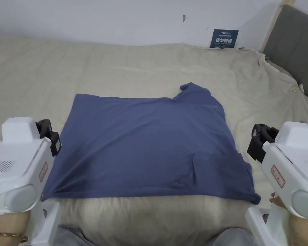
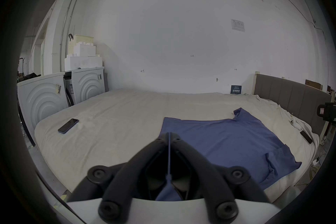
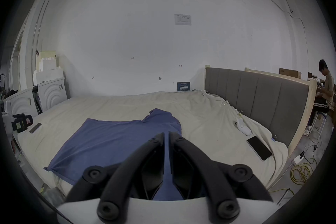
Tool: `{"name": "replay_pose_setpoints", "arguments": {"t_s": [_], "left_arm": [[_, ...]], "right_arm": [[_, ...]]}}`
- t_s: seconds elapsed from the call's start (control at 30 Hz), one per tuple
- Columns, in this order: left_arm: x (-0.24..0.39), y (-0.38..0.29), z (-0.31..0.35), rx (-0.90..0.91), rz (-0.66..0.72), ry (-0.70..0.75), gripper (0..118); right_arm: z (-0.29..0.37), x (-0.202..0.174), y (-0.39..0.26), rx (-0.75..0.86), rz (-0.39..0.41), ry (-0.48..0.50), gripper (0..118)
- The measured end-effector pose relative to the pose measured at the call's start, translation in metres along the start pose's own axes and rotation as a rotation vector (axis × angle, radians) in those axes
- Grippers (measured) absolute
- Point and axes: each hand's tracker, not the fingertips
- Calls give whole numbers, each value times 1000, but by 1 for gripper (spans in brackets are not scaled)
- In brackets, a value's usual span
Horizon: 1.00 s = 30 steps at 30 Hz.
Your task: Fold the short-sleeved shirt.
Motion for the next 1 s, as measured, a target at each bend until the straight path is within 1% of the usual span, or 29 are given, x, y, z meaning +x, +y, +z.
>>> {"name": "replay_pose_setpoints", "arguments": {"t_s": [0.07,0.23,0.43,0.67,0.77,0.8,0.83,0.87,0.9,0.93,0.97,1.0], "left_arm": [[0,-1,-2,0,5,-8,0],[8,-1,-1,9,-27,-23,0],[10,0,-2,18,-6,-42,0],[15,-3,-2,18,-28,-47,0],[15,-2,-1,21,-29,-51,0],[15,-2,-1,20,-29,-53,0],[16,-2,-1,23,-29,-50,0],[16,-2,-2,24,-30,-49,0],[16,-1,-2,23,-29,-49,0],[16,-1,-2,23,-26,-50,0],[16,-1,-2,22,-24,-50,0],[16,-1,-2,23,-24,-50,0]], "right_arm": [[-4,2,-3,-7,-4,-1,0],[-8,4,-9,-13,-23,-6,0],[-11,6,-11,-30,-20,7,0],[-17,12,-7,-50,-20,3,0],[-26,21,-4,-92,-49,3,0],[-29,23,-4,-103,-48,6,3],[-31,21,-2,-128,-43,-7,13],[-35,23,-3,-173,-38,-7,35],[-40,27,-4,-216,-42,-1,70],[-45,32,-8,-259,-66,27,93],[-49,33,-11,-310,-74,25,103],[-53,35,-16,-345,-71,15,103]]}}
